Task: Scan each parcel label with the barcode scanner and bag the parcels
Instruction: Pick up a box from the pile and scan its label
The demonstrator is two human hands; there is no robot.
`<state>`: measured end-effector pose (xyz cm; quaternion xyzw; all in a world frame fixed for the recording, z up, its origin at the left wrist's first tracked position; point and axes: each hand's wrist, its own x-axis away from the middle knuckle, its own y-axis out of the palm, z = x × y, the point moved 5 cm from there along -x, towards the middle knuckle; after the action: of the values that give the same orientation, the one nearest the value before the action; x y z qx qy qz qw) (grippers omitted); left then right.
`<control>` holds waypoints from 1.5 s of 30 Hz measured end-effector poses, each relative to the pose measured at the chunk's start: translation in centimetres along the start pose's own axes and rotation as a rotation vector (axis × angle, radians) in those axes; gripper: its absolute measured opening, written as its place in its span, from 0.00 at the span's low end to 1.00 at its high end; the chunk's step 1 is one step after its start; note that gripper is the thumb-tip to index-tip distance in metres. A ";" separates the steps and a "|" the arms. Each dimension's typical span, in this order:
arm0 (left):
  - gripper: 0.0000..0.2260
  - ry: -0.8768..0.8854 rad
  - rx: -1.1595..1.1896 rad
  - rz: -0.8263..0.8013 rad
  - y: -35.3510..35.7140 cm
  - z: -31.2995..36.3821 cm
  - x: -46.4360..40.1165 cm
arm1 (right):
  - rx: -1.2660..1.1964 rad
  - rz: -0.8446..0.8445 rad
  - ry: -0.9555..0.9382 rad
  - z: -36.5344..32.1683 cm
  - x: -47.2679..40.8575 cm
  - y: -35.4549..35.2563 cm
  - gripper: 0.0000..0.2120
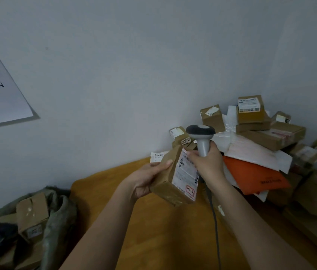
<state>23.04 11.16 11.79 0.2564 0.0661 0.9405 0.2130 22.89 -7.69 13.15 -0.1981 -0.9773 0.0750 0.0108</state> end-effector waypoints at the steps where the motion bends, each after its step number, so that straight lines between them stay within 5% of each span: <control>1: 0.37 -0.013 -0.017 -0.011 0.4 -0.3 0.0 | 0.072 0.006 -0.026 0.1 0.1 0.2 0.17; 8: 0.52 -0.129 -0.265 -0.003 1.1 -1.9 -1.0 | 0.231 0.037 -0.089 0.9 1.0 0.5 0.16; 16: 0.32 -0.165 -0.260 0.091 1.2 -1.6 -0.3 | 0.252 -0.007 0.011 1.5 0.8 0.8 0.20; 20: 0.24 -0.092 -0.115 0.290 -1.5 -1.8 0.2 | 0.179 0.010 0.062 -0.2 0.3 -0.1 0.20; 26: 0.32 -0.029 0.128 0.493 -5.3 -2.5 0.3 | -0.069 -0.186 0.151 -4.0 1.4 -0.6 0.10; 35: 0.21 0.054 0.343 0.576 -7.2 -2.4 0.0 | -0.052 -0.468 0.052 -9.3 4.2 -0.8 0.15; 45: 0.21 0.100 0.349 0.593 -8.2 -2.7 0.0 | -0.015 -0.517 0.008 -11.1 5.7 -1.5 0.16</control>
<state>24.69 18.53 7.58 0.2503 0.1588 0.9475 -0.1201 17.62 -5.28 24.33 0.0578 -0.9959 0.0617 0.0318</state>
